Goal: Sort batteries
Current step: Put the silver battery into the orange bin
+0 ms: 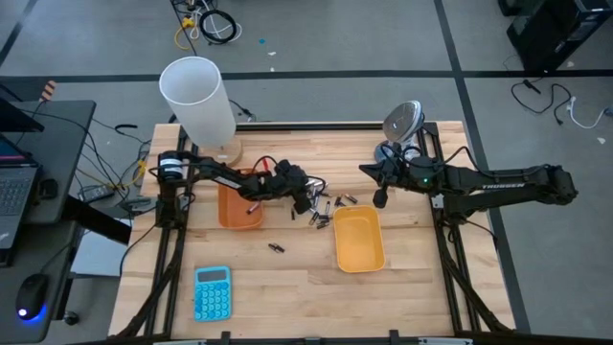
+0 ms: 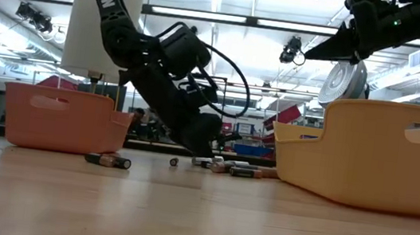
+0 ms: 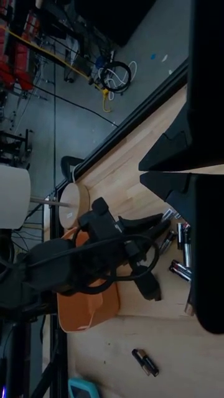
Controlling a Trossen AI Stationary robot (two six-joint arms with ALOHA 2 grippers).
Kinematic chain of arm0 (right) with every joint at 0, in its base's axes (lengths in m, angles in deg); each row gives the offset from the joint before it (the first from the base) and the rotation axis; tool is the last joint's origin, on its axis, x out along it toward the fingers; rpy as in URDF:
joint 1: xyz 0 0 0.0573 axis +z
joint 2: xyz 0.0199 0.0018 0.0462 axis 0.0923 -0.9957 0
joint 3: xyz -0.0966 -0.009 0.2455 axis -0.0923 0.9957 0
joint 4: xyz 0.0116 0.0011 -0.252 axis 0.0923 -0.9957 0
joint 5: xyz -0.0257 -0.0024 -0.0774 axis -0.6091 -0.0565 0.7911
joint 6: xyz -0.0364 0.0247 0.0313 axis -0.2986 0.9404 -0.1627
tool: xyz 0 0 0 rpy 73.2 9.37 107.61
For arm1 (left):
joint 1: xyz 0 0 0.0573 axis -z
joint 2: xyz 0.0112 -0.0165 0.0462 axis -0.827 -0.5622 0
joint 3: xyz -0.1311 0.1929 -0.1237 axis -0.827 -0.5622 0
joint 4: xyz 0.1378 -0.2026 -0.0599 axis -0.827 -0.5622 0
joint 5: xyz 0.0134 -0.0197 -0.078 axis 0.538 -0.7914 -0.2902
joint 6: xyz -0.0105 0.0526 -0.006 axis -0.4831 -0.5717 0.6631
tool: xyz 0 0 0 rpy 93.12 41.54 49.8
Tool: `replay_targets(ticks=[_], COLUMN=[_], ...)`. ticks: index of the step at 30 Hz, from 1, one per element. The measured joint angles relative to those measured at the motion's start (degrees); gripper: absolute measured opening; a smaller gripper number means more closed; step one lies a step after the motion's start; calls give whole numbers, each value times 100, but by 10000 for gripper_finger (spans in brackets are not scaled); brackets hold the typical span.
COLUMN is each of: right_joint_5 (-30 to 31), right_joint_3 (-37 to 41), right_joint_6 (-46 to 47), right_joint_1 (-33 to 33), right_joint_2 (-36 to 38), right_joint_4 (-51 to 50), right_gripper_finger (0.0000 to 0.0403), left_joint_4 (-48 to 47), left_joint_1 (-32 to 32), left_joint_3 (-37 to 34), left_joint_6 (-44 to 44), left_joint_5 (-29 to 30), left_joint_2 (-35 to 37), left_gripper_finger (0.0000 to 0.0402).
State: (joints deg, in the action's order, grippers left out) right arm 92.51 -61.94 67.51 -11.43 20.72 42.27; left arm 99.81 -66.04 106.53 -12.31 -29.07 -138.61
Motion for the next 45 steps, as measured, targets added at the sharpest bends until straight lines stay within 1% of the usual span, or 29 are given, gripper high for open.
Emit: replay_targets(ticks=[8,11,15,19,25,28,29,35,36,38,40,41,45], right_joint_5=[0,0,0,0,0,-1,-1,0,-2,-1,-1,-2,-1], right_joint_3=[0,0,0,0,0,0,0,0,0,0,0,0,0], right_joint_6=[0,0,-13,-15,-24,-50,-55,-59,-59,-61,-61,-61,-57], right_joint_1=[0,0,-2,-2,-2,-7,-7,-7,-7,-7,-7,-7,-7], right_joint_2=[0,0,0,0,0,0,0,0,0,0,0,0,1], right_joint_4=[1,2,9,7,11,10,5,7,12,14,28,29,33], right_gripper_finger=[3,3,3,3,3,3,3,3,3,3,3,3,3], left_joint_4=[143,68,-6,-407,-1613,-2418,-2773,-5030,-5405,-6086,-6509,-6553,-6502], left_joint_1=[25,29,93,192,461,624,676,1104,1176,1301,1372,1378,1374], left_joint_3=[0,0,4,6,11,11,11,11,11,11,11,11,11], left_joint_6=[-77,-77,-146,-287,-403,-423,-421,-436,-433,-362,-271,-259,-261], left_joint_5=[3,-31,-68,-83,-84,-153,-217,-1097,-1169,-1052,-719,-584,-540], left_joint_2=[44,167,566,1122,2122,2651,2811,3867,4005,4212,4322,4336,4362], left_gripper_finger=[30,30,30,30,30,30,30,30,30,30,30,29,29])
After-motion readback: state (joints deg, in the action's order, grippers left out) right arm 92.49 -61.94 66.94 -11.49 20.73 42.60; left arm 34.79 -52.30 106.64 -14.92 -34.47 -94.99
